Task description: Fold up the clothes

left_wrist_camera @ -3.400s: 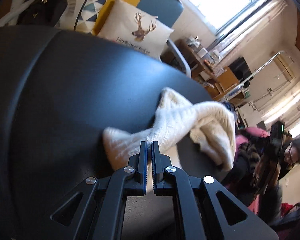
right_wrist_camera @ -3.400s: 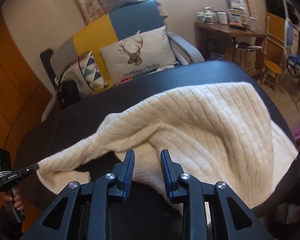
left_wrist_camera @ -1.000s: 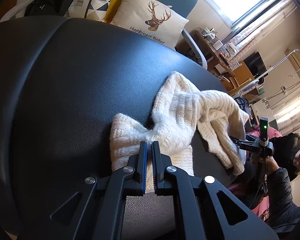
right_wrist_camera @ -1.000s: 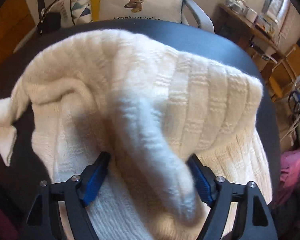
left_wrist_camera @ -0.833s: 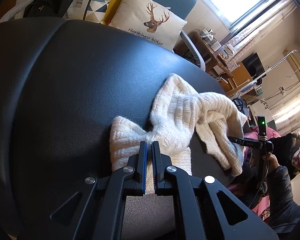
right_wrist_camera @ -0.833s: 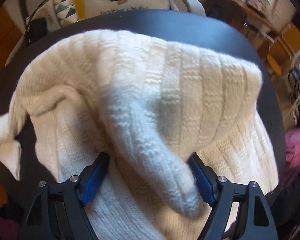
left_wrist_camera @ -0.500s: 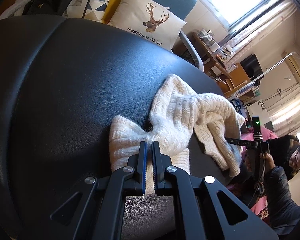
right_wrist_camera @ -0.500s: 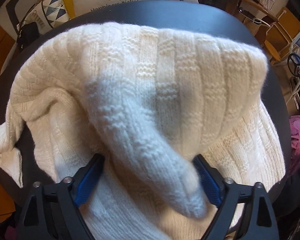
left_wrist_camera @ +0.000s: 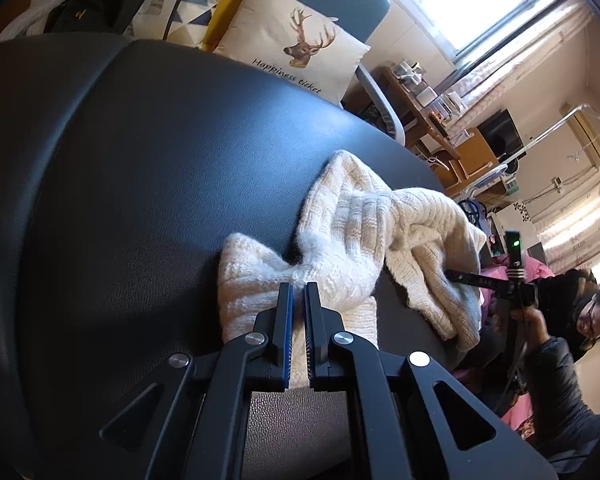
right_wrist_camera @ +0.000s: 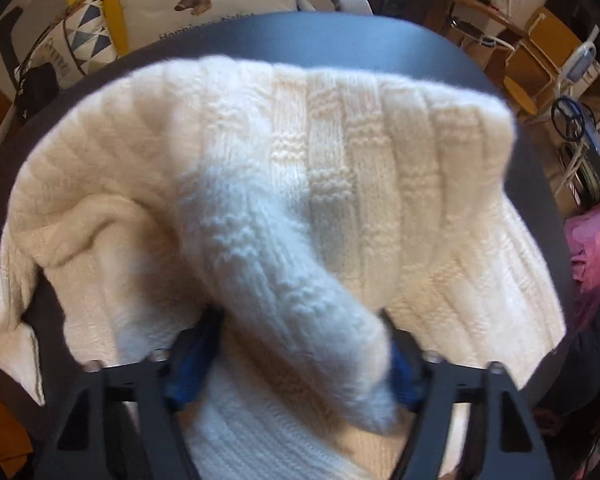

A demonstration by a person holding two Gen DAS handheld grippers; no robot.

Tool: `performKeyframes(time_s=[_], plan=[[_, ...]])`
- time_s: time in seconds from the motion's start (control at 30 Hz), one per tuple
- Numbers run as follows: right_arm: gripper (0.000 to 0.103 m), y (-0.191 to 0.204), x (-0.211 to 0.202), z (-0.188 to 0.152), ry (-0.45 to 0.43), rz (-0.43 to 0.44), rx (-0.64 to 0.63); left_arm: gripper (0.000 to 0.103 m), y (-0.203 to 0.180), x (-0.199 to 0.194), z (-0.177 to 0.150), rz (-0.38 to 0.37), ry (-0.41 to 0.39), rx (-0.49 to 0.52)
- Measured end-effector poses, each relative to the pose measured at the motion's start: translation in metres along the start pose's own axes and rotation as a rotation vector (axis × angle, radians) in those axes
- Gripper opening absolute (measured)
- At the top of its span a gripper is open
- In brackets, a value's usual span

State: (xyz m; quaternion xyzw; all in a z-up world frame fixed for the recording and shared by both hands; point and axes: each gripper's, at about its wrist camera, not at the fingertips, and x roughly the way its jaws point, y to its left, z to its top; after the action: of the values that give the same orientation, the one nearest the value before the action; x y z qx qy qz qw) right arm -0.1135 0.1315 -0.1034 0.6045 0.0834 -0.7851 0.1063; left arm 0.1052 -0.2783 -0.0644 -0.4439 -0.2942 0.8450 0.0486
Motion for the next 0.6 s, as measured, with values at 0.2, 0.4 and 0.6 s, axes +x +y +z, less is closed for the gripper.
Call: performKeyframes(time_s=[0.2,0.4,0.6], plan=[[0.02,-0.006,-0.049,0.011,-0.081,0.086,0.015,0.004,-0.009,-0.001,0.007,-0.003,-0.017,0.022],[0.013,0.006,-0.1,0.02,-0.253,0.197,0.079,0.004,-0.019,-0.006,0.021,-0.011,-0.049,0.043],[0.012,0.022,-0.206,0.019,-0.595,0.488,0.087,0.004,-0.022,-0.049,0.051,-0.054,-0.208,0.051]])
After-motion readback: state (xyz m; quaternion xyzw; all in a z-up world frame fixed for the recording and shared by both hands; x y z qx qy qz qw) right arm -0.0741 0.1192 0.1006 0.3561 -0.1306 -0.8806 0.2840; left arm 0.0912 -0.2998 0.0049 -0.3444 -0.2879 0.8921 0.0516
